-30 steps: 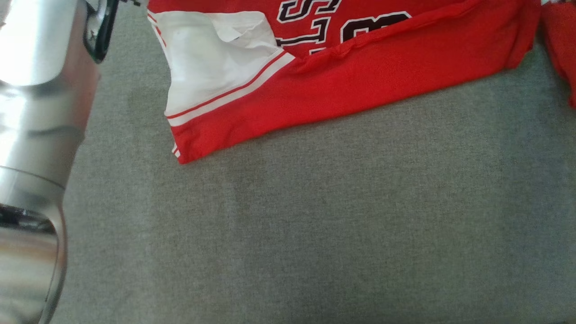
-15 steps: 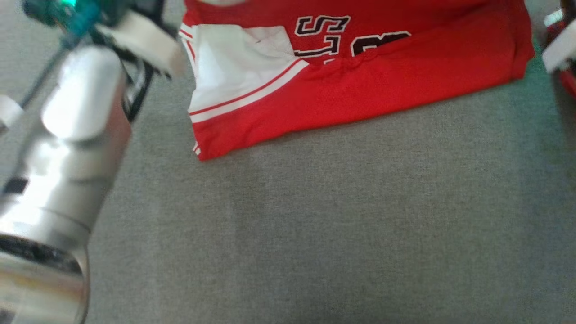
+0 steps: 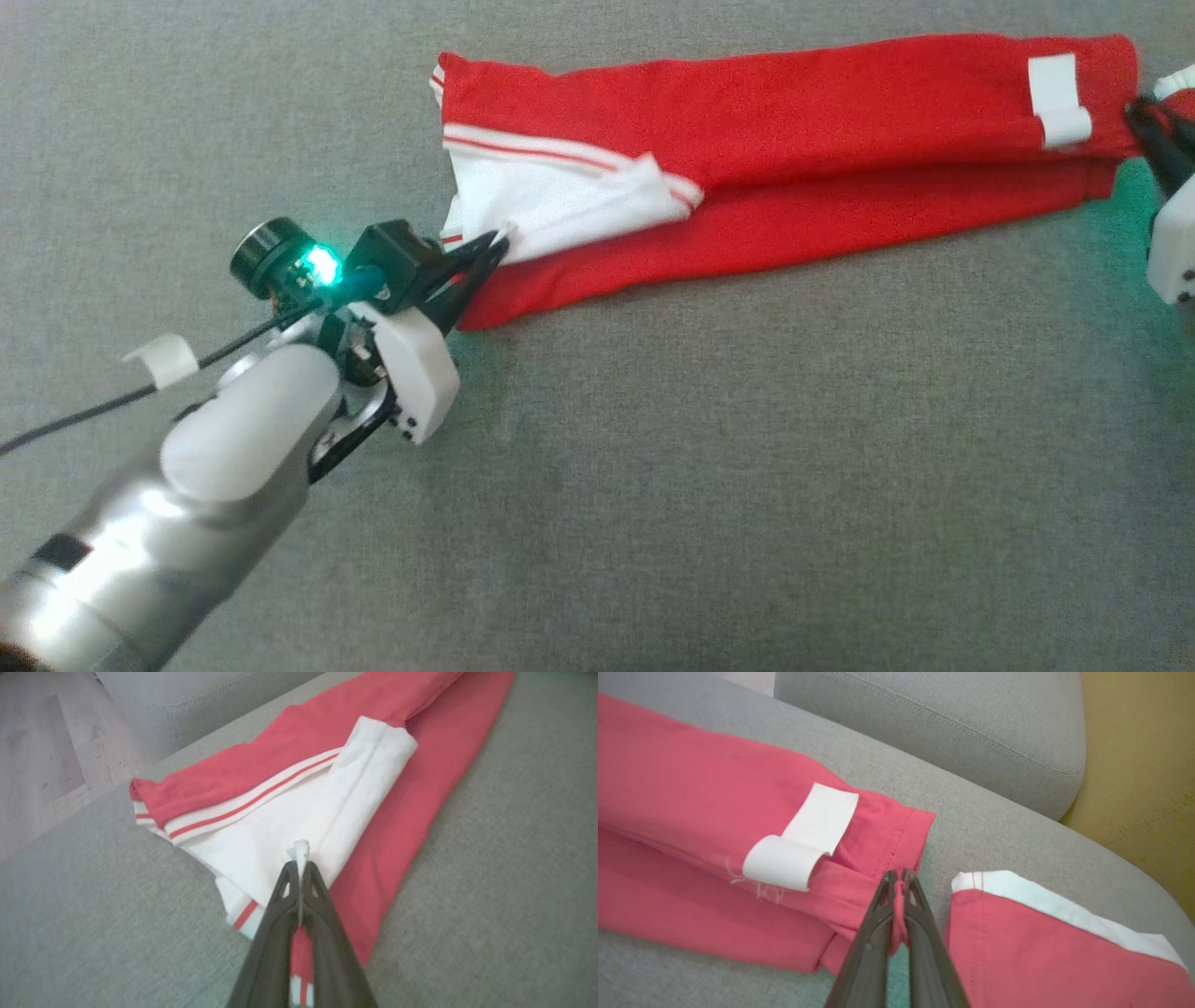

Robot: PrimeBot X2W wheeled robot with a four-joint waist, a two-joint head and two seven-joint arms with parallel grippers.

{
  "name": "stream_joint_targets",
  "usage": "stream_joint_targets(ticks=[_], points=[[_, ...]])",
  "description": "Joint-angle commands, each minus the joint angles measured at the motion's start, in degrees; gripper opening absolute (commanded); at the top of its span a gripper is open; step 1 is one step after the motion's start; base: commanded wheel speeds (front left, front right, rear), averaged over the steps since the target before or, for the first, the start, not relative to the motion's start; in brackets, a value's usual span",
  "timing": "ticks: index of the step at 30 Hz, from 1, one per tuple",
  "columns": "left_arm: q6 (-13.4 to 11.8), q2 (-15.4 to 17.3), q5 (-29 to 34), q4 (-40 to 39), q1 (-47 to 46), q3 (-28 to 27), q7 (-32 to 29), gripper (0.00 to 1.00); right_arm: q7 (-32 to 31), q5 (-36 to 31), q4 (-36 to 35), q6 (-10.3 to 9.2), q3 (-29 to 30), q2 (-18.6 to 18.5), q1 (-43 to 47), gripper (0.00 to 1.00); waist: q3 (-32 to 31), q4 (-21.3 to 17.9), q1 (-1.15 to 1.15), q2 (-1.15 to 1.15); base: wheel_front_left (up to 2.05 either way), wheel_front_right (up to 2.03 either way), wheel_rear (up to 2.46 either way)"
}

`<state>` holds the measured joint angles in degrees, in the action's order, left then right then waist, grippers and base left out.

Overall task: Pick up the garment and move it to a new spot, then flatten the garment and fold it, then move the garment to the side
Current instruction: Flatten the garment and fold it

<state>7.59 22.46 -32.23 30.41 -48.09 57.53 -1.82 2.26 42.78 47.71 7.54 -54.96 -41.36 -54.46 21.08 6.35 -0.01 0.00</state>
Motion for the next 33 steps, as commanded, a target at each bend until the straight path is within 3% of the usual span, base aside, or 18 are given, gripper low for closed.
stream_joint_targets(ticks=[1,9,10,11,12,18,27,29,33], points=[[-0.1,4.4,-2.0,-3.8,-2.4,-0.6,-2.1,0.00,-0.8,0.2,-0.7,-0.05,-1.6,-2.8,1.6,0.00,0.0,0.1,0.01,0.00,0.00,0.00,0.00],[-0.1,8.1,-6.1,-9.6,-3.2,1.7,-6.7,0.00,-1.9,-0.4,0.7,-0.05,-7.1,-3.6,-0.5,0.00,0.6,-0.5,0.01,0.00,0.00,0.00,0.00],[-0.1,8.2,-6.3,-9.6,-3.2,1.8,-7.0,0.00,-1.8,-0.5,1.3,-0.05,-7.4,-3.3,-0.8,0.99,0.6,-0.6,0.01,0.00,0.00,0.00,0.00],[-0.4,8.3,-6.4,-9.5,-3.3,1.6,-7.0,0.62,-1.7,-0.5,2.0,-0.05,-7.6,-2.9,-1.1,1.00,0.6,-0.8,0.01,0.00,0.00,0.00,0.00],[-0.9,8.2,-6.2,-9.5,-3.4,1.4,-6.4,1.00,-1.5,-0.4,2.5,-0.05,-7.8,-2.5,-1.2,1.00,0.5,-1.0,0.01,0.00,0.00,0.00,0.00],[-4.6,7.0,-5.9,-8.2,-4.0,-1.2,-2.1,1.00,1.7,3.1,4.5,-0.05,-5.1,-0.6,-2.7,1.00,-0.9,-2.0,0.01,0.00,0.00,0.00,0.00],[-14.7,1.8,-8.1,-4.4,-3.5,-11.0,13.9,1.00,12.2,8.2,6.0,-0.05,6.1,5.5,-6.0,1.00,-5.3,-3.7,0.01,0.00,0.00,0.00,0.00],[-16.5,0.4,-9.2,-4.2,-2.4,-14.1,15.9,1.00,12.6,7.8,4.1,-0.05,10.1,7.1,-5.9,1.00,-6.1,-4.0,0.01,0.00,0.00,0.00,0.00],[-20.2,-2.2,-6.9,-7.8,1.3,-21.8,16.8,1.00,12.7,3.0,-3.8,-0.05,24.7,10.8,-1.2,1.00,-7.1,-4.4,0.01,0.00,0.00,0.00,0.00]])
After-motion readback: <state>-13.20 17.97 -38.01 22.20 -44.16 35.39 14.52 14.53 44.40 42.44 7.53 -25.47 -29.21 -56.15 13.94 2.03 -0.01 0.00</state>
